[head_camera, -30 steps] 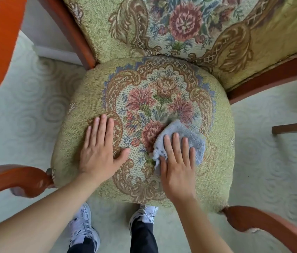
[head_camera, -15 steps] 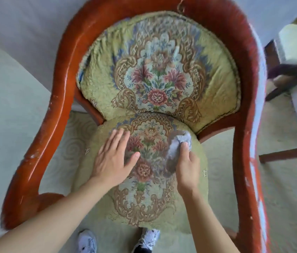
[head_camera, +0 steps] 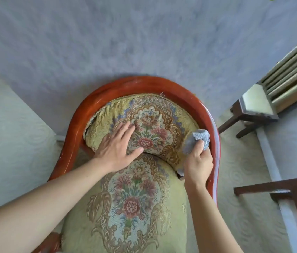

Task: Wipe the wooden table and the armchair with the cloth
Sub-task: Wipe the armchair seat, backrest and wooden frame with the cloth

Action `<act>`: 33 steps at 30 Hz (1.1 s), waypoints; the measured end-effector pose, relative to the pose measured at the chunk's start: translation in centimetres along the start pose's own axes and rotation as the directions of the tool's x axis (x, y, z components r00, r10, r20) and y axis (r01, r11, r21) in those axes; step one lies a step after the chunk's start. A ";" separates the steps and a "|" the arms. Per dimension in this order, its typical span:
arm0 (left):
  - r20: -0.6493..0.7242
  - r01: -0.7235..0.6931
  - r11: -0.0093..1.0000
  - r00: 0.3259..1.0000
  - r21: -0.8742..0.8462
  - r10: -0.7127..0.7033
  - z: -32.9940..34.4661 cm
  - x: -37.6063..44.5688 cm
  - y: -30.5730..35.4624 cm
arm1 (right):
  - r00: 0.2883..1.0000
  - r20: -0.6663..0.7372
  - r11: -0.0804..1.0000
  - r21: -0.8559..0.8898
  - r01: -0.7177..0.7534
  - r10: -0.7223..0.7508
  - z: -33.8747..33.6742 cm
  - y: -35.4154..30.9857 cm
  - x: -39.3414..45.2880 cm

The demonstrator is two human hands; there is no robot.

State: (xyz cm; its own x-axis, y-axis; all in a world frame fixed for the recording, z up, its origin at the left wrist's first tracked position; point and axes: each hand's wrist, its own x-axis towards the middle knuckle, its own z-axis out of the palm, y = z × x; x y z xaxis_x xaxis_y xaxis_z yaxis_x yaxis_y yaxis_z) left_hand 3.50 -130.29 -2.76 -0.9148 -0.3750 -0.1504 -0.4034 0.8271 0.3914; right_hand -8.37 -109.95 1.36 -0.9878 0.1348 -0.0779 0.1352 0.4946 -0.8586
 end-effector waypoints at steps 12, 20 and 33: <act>0.050 -0.123 0.980 0.992 0.159 0.116 -2.3 10.2 -5.4 | 0.951 -0.282 0.987 -0.056 -0.151 0.130 10.5 -4.3 4.4; 0.049 -0.217 0.953 0.976 0.212 0.211 -0.9 10.1 -7.2 | 0.985 -0.168 0.986 -0.167 0.020 -0.048 16.6 -4.2 4.7; -0.027 -0.278 0.948 0.958 0.156 0.286 -1.2 9.5 -8.4 | 0.608 0.463 0.619 -0.150 0.771 -0.645 20.6 -3.5 1.3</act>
State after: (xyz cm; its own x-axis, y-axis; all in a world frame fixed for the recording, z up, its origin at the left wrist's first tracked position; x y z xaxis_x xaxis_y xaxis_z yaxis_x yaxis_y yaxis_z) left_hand -1.77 -141.30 -6.39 -0.9909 -0.1342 -0.0072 -0.1311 0.9535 0.2714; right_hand -11.70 -129.20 -6.19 -0.7234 -0.6345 0.2723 -0.6665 0.5388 -0.5153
